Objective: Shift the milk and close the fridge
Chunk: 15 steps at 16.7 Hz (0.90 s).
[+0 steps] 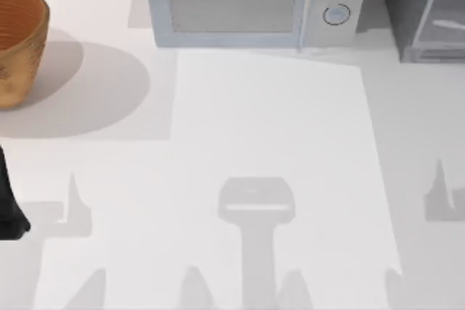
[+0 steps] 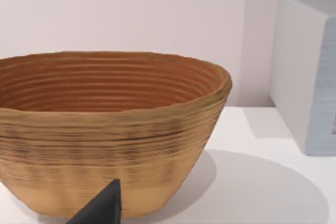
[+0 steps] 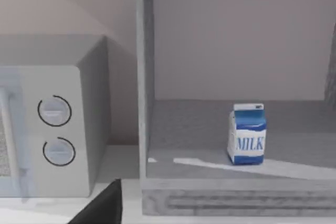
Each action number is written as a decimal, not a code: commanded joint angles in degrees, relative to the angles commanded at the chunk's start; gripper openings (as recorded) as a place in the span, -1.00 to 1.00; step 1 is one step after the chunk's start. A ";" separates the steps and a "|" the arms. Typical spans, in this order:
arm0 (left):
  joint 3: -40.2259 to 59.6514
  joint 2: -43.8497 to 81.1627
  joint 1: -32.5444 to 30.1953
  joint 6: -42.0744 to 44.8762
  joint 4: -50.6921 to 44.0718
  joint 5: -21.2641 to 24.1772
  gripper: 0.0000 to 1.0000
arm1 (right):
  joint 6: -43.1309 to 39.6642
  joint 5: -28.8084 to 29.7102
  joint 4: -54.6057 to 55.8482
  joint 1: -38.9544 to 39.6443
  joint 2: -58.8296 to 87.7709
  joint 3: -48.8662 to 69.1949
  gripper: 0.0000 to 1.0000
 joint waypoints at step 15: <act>0.00 0.00 0.00 0.00 0.00 0.00 1.00 | 0.06 1.00 -13.95 0.74 -13.96 -0.84 1.00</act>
